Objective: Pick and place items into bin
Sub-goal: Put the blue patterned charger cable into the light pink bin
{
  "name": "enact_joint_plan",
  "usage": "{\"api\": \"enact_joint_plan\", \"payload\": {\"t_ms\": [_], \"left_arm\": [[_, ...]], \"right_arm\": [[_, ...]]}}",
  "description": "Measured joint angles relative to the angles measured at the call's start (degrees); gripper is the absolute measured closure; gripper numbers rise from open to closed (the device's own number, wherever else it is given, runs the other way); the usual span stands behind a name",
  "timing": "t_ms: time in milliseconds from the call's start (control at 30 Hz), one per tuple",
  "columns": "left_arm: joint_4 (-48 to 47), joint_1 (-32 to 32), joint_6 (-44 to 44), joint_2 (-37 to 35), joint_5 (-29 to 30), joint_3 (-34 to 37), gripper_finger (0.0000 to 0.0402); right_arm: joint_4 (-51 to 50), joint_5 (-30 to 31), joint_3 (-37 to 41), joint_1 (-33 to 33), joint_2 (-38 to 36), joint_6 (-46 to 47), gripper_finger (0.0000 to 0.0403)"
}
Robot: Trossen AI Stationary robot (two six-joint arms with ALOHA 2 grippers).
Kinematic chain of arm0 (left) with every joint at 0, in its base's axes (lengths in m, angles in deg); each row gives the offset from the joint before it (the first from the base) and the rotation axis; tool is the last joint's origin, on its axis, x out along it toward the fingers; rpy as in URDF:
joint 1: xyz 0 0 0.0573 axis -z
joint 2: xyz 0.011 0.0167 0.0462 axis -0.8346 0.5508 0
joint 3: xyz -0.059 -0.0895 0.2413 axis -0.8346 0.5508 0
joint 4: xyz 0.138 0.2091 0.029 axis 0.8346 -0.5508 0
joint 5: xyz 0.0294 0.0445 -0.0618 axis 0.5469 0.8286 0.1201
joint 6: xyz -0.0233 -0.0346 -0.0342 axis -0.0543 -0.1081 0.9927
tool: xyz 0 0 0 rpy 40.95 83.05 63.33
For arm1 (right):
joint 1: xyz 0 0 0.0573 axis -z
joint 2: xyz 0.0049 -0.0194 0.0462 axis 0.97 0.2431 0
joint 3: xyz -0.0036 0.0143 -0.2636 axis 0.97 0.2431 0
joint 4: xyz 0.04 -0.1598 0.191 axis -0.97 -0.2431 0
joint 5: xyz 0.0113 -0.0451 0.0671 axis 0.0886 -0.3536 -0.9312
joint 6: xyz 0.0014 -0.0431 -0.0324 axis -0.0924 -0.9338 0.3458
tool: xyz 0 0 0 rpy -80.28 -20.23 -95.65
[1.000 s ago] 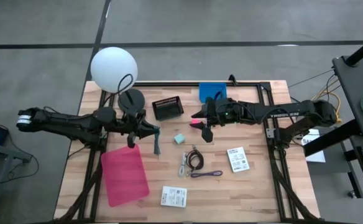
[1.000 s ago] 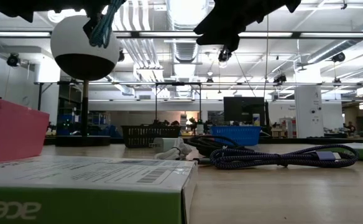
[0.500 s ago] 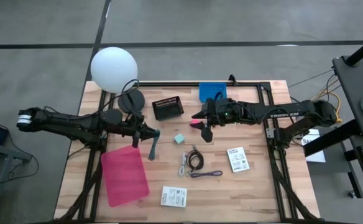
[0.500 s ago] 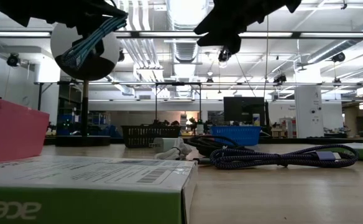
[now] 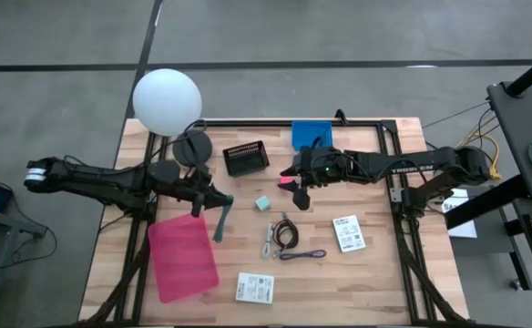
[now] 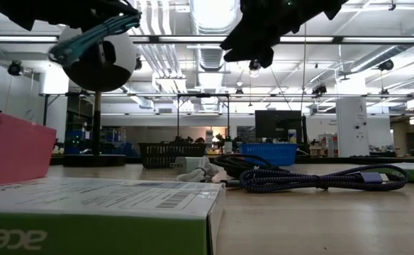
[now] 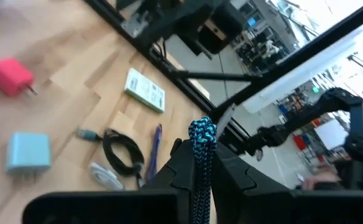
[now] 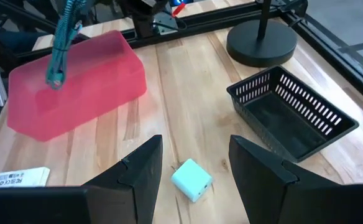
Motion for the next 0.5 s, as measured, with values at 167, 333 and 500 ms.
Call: {"api": "enact_joint_plan", "payload": {"t_ms": [167,333,500], "left_arm": [[-8.77,0.36,3.27,-0.28,-4.05,-1.09,0.039],[-17.43,1.15,3.39,-0.28,-7.36,-4.4,0.039],[-28.73,1.22,3.31,-0.45,-8.67,-10.72,0.039]], "right_arm": [[0.06,-0.01,0.02,0.02,0.75,0.2,0.023],[0.02,-0.02,0.04,0.02,1.04,0.2,0.023],[0.02,-0.02,0.11,0.0,1.04,0.2,0.023]]}}
